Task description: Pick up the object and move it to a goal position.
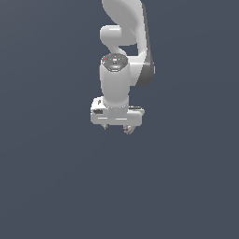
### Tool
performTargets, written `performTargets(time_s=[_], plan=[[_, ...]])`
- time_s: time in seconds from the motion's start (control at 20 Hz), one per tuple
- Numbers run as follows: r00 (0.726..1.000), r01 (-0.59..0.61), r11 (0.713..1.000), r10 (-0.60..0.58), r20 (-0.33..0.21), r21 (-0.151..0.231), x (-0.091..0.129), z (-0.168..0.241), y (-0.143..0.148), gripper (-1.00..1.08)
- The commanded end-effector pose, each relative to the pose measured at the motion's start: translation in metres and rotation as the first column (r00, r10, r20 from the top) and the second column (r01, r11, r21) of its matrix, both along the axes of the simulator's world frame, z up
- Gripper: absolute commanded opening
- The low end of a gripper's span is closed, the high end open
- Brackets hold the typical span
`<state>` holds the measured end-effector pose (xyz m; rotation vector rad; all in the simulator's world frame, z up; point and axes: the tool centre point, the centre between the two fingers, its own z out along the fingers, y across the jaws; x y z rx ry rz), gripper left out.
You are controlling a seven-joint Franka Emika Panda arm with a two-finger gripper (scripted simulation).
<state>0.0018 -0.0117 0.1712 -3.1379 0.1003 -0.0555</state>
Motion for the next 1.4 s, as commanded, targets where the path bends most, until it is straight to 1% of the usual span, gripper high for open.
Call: performTargets(time_s=[0.0,0.3,0.55,0.75,1.0,1.35], plan=[[1.000,0.025,1.000,-0.025,-0.002,0.001,-0.004,-0.004,0.004,1.00],[0.993,0.117,0.993,-0.117,-0.008,0.004,-0.020,-0.017,0.017,1.00],[0.975,0.220,0.975,-0.220,-0.016,0.006,-0.038,-0.031,0.031,1.00],[0.952,0.305,0.952,-0.304,-0.022,0.006,-0.055,-0.042,0.042,1.00],[0.916,0.401,0.916,-0.401,-0.028,0.005,-0.075,-0.054,0.053,1.00],[0.871,0.490,0.872,-0.489,-0.033,0.001,-0.095,-0.065,0.063,1.00]])
